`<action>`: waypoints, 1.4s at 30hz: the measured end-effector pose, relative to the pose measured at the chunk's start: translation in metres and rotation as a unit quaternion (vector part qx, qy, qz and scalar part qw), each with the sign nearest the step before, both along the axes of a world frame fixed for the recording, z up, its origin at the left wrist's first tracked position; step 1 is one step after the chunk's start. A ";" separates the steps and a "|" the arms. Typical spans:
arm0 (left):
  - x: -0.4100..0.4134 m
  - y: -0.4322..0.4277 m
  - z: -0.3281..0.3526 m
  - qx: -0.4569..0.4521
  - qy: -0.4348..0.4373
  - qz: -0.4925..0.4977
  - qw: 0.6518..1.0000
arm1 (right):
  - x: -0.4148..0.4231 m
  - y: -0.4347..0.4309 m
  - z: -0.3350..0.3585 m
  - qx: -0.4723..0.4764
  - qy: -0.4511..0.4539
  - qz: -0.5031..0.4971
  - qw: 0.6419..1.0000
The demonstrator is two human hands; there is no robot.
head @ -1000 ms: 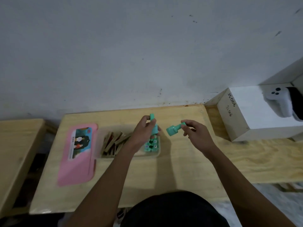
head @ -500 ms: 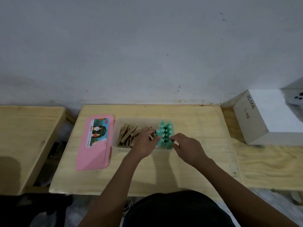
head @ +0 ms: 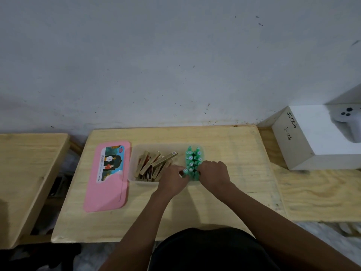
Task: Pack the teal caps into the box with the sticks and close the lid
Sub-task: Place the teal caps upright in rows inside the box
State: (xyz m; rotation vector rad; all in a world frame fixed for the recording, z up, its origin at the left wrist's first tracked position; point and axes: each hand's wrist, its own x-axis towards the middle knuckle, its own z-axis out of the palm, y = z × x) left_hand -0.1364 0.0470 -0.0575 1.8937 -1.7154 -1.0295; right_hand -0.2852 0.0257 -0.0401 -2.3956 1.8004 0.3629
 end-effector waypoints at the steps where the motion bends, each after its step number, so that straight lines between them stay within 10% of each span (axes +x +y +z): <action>1: -0.001 -0.002 0.000 0.010 -0.006 -0.002 1.000 | 0.002 -0.001 0.002 0.004 0.006 -0.008 1.000; 42: -0.008 -0.011 0.003 0.140 -0.041 0.002 0.989 | -0.002 -0.002 0.000 0.011 -0.043 -0.044 0.998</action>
